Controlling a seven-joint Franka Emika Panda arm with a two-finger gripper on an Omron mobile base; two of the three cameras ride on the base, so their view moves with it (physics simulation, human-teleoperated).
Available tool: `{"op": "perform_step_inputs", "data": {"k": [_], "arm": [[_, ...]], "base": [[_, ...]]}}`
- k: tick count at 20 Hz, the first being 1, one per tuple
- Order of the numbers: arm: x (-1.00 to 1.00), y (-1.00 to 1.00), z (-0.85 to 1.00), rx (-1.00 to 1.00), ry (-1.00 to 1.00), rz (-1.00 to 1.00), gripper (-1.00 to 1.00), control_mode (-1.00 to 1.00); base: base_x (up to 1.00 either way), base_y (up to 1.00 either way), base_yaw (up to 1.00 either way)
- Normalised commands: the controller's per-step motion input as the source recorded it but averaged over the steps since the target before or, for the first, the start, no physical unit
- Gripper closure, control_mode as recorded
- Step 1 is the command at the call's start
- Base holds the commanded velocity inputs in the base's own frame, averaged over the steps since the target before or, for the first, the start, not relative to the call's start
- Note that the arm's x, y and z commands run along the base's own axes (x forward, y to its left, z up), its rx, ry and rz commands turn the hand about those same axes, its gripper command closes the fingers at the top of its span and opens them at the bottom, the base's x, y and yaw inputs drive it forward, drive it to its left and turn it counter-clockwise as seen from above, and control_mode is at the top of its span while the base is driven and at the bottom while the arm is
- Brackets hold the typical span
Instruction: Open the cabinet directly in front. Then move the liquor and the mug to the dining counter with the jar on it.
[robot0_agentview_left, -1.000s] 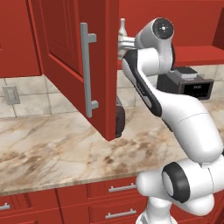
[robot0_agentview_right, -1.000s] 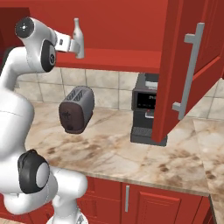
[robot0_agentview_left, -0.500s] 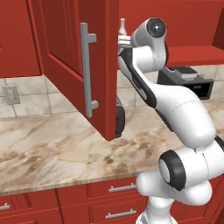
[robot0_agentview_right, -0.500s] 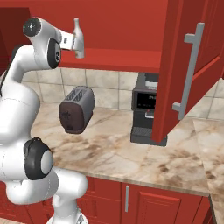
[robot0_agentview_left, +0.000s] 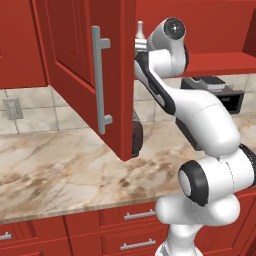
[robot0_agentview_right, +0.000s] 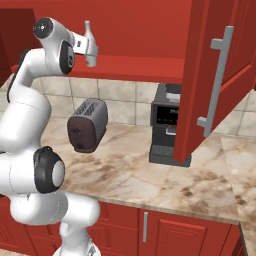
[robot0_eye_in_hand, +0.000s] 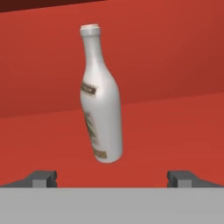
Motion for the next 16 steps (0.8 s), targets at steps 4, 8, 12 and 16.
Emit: {"op": "perform_step_inputs", "data": {"k": [4, 8, 12, 16], "arm": [[0.27, 0.00, 0.00, 0.00, 0.00, 0.00, -1.00, -1.00], [0.27, 0.00, -0.03, 0.00, 0.00, 0.00, -1.00, -1.00], [0.28, 0.00, 0.00, 0.00, 0.00, 0.00, -1.00, -1.00], [0.24, 0.00, 0.00, 0.00, 0.00, 0.00, -1.00, -1.00]], "base": [[0.00, 0.00, 0.00], [0.00, 0.00, 0.00], [0.00, 0.00, 0.00], [0.00, 0.00, 0.00]]}}
